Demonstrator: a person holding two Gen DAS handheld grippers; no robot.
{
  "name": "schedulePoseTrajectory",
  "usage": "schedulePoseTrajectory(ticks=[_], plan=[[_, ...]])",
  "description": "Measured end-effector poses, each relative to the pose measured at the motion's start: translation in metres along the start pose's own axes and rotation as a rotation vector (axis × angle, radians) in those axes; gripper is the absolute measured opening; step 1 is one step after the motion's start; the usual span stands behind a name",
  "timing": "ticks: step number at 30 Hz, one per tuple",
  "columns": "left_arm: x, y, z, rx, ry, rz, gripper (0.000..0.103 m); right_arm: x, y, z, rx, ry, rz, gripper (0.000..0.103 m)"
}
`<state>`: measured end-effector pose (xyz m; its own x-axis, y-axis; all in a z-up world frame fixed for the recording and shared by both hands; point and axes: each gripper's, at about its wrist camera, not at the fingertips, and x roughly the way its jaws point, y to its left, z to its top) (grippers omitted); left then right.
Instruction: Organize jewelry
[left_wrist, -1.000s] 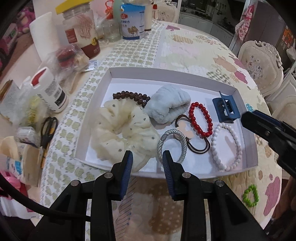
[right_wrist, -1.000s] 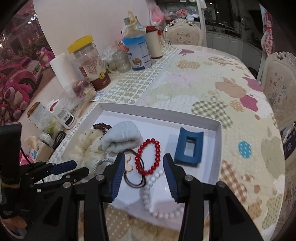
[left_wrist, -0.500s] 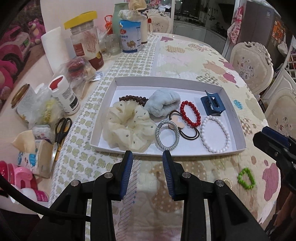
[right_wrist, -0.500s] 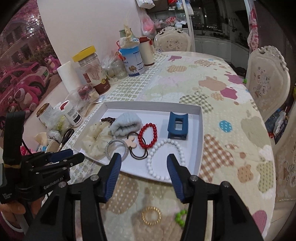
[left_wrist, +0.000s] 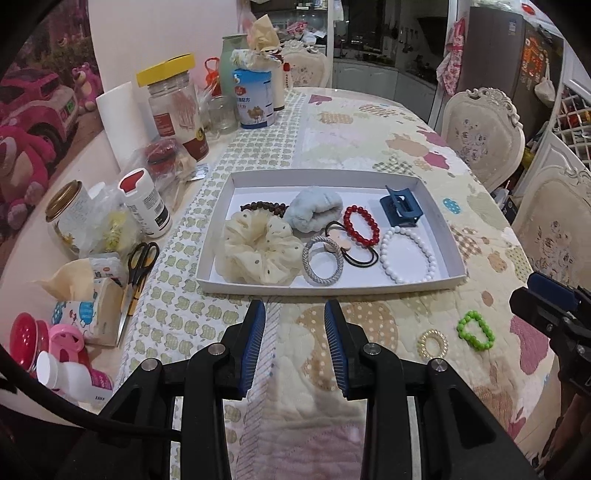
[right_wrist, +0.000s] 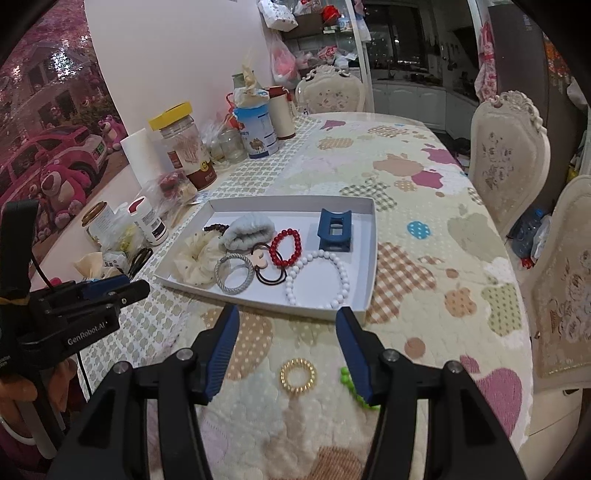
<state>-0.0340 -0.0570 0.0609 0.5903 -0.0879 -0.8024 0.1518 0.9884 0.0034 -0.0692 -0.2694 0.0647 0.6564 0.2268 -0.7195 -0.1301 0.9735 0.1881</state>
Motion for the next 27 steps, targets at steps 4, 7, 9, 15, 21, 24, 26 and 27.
schedulePoseTrajectory(ticks=[4,7,9,15,21,24,26,27], plan=[[-0.007,-0.004,-0.007,0.014,-0.009,-0.004,0.023,-0.009,0.003,-0.009,-0.002,-0.006,-0.01,0.06],[-0.012,-0.007,-0.011,0.024,-0.012,-0.008,0.023,-0.014,0.003,-0.015,0.001,-0.006,-0.014,0.06],[-0.014,-0.009,-0.013,0.03,-0.016,-0.008,0.023,-0.017,0.004,-0.019,0.003,-0.007,-0.017,0.06],[-0.021,-0.014,-0.019,0.043,-0.026,-0.013,0.023,-0.022,0.004,-0.027,0.012,-0.009,-0.024,0.061],[-0.024,-0.017,-0.021,0.042,-0.025,-0.017,0.023,-0.025,0.006,-0.03,0.021,-0.013,-0.018,0.062],[-0.024,-0.017,-0.021,0.043,-0.024,-0.017,0.023,-0.025,0.008,-0.03,0.014,-0.014,-0.02,0.062],[-0.024,-0.018,-0.021,0.044,-0.022,-0.015,0.023,-0.025,0.01,-0.029,0.012,-0.016,-0.015,0.062],[-0.024,-0.018,-0.021,0.043,-0.023,-0.014,0.023,-0.025,0.01,-0.028,0.013,-0.017,-0.014,0.062]])
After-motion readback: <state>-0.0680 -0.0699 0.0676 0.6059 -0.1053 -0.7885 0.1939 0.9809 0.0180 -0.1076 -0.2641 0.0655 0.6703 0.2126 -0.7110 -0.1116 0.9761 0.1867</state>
